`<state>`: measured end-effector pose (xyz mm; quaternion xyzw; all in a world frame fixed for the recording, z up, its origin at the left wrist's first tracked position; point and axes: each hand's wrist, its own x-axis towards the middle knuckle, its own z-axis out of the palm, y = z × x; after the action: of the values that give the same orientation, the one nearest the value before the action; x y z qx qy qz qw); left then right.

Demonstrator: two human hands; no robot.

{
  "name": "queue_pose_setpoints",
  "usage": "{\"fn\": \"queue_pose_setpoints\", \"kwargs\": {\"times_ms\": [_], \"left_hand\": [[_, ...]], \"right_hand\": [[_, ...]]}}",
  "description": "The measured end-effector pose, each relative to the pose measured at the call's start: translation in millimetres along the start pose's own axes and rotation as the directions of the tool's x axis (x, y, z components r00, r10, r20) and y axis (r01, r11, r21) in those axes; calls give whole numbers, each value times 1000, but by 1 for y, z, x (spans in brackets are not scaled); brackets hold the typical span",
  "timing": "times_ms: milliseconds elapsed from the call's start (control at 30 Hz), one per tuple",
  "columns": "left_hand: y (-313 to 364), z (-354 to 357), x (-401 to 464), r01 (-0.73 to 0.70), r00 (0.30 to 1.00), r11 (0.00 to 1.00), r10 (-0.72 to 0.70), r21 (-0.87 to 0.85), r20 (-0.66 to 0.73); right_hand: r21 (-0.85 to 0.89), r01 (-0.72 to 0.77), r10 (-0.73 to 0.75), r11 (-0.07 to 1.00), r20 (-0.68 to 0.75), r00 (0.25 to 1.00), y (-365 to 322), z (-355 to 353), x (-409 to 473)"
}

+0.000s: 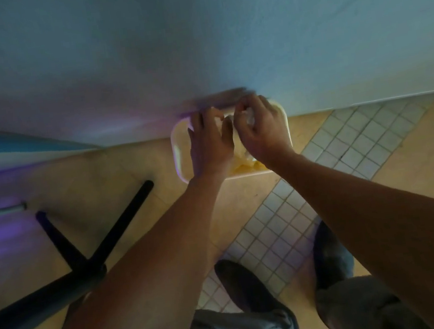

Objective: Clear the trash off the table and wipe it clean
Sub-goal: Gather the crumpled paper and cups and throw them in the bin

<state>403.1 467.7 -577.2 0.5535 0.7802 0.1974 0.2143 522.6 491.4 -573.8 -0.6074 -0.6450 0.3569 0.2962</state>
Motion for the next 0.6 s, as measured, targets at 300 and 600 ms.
{"fn": "queue_pose_setpoints", "kwargs": {"times_ms": [300,600], "left_hand": [[-34,24,2,162,894,973,-216,165,392],[-10,-13,-33,143,776,949,-283,279,563]], "right_hand": [[-255,-128,237,958,462,855,36,23,5],[-404,-139,371,904,579,726,-19,-34,-14]]}}
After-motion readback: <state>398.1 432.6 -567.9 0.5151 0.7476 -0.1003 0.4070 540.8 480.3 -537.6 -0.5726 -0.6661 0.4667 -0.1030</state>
